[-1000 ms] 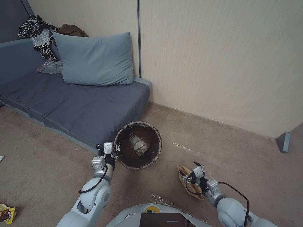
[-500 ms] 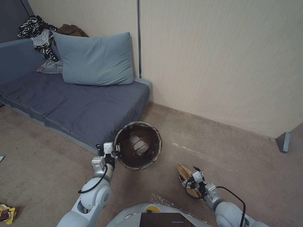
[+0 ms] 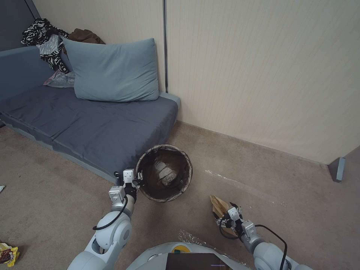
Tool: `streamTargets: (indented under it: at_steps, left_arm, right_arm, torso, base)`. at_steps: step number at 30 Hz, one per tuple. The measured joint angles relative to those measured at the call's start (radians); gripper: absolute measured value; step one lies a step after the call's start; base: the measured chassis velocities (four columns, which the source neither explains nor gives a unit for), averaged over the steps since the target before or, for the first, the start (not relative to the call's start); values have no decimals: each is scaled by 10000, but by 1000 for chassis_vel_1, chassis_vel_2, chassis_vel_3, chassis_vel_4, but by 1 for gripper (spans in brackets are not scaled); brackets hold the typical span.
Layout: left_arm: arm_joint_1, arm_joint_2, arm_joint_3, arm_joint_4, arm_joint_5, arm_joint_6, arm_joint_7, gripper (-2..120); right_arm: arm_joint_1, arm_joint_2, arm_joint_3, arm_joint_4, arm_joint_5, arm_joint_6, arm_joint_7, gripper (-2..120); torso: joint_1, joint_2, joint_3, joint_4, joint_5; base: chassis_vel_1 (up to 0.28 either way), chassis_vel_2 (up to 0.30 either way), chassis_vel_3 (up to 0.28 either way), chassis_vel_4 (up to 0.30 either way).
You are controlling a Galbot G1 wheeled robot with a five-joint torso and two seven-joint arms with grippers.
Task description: Pick up the trash bin, then pick up the garbage from the floor and place it into the trash bin.
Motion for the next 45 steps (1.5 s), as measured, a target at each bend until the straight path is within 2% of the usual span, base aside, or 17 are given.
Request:
streamTargets:
  at_steps: [21, 45]
  left_arm:
    - [0, 0, 0, 0, 0, 0, 0, 0]
    - [0, 0, 0, 0, 0, 0, 0, 0]
  right_arm:
    - [590, 392, -344, -1122, 301, -55, -68, 100]
    - [879, 712, -567, -1715, 438, -171, -69, 100]
  torso:
    - [0, 0, 0, 0, 0]
    - [0, 0, 0, 0, 1]
  base:
    - [0, 0, 0, 0]
    - [0, 0, 0, 0]
